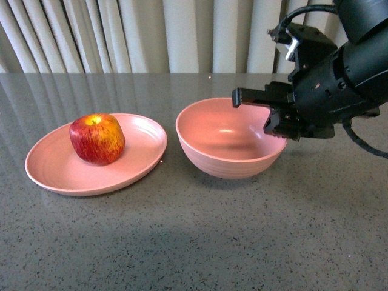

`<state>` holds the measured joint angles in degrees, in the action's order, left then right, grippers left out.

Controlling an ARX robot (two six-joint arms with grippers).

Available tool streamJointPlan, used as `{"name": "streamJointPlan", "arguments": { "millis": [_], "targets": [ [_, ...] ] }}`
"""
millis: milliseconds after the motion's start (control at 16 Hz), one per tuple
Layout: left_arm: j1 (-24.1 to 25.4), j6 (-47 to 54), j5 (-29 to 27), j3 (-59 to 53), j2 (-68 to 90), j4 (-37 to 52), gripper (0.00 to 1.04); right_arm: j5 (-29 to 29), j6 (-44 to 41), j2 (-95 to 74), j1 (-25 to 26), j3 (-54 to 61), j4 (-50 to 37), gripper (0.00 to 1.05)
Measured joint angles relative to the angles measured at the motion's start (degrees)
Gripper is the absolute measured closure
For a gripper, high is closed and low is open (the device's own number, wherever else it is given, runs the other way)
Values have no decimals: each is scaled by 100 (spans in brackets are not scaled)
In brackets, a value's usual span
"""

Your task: Move apple from plate to bowl

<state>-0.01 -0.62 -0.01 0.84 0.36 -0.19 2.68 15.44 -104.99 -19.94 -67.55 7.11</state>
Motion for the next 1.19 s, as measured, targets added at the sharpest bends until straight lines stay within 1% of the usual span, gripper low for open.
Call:
{"name": "streamJointPlan", "arguments": {
  "millis": [312, 625, 688, 750, 1000, 1188],
  "targets": [
    [0, 0, 0, 0, 0, 0, 7, -103, 63, -378, -332, -149, 59, 102],
    [0, 0, 0, 0, 0, 0, 7, -138, 109, -404, -332, -173, 111, 102],
    [0, 0, 0, 0, 0, 0, 7, -142, 120, -404, -330, -184, 146, 97],
    [0, 0, 0, 0, 0, 0, 7, -142, 127, -404, -330, -184, 153, 88],
    [0, 0, 0, 0, 0, 0, 7, -125, 138, -214, -286, -66, 96, 48],
    [0, 0, 0, 0, 0, 0, 7, 146, 190, 686, -173, 367, -170, 15]
  ]
}}
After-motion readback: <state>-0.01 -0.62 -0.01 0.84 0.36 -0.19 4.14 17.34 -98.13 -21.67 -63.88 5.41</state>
